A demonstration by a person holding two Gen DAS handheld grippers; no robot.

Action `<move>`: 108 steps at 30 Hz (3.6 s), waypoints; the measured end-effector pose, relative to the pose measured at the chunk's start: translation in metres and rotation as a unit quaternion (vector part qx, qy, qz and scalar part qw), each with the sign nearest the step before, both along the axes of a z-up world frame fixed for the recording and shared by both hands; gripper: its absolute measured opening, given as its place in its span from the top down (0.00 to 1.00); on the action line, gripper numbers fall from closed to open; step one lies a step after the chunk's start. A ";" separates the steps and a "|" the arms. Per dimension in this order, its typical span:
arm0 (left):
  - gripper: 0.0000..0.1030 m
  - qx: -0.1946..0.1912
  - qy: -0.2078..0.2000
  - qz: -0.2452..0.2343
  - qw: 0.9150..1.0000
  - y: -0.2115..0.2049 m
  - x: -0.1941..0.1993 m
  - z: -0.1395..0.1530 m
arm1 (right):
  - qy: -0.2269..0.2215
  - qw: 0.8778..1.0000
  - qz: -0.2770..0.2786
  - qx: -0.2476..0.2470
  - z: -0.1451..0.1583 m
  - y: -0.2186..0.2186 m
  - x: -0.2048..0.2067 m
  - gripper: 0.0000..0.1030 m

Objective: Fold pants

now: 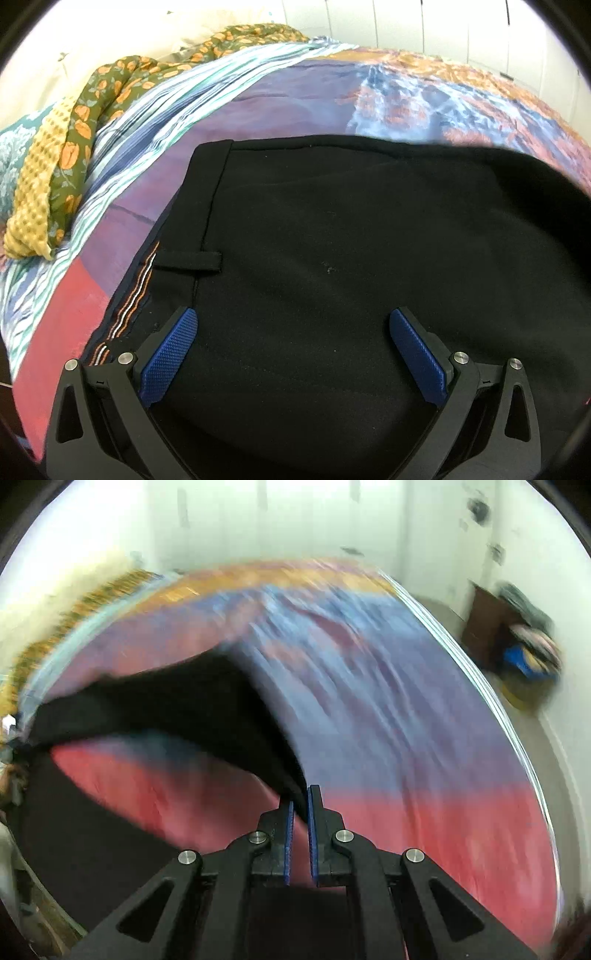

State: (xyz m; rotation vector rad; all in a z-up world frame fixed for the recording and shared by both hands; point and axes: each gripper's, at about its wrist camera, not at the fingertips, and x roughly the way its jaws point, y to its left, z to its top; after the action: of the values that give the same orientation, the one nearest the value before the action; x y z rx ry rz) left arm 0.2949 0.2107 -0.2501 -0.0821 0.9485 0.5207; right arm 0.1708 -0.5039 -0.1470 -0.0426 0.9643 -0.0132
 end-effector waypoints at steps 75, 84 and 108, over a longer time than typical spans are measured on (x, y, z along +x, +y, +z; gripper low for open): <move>0.00 -0.108 0.008 -0.139 0.984 -0.115 -0.116 0.005 | -0.094 0.890 -0.293 0.337 -0.076 0.063 -0.067 0.20; 0.01 -0.158 0.010 -0.157 0.975 -0.116 -0.112 0.071 | -0.117 0.937 -0.190 0.269 -0.010 0.073 -0.046 0.94; 0.92 -0.346 -0.180 -0.138 0.911 -0.053 -0.042 0.216 | -0.181 0.930 0.002 0.321 0.111 0.066 -0.094 0.94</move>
State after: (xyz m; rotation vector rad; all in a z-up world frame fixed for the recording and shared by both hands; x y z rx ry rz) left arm 0.2525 0.1582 -0.0340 -0.6543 0.7242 -0.1155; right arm 0.0763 -0.4374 -0.0359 0.5459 0.5625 0.2899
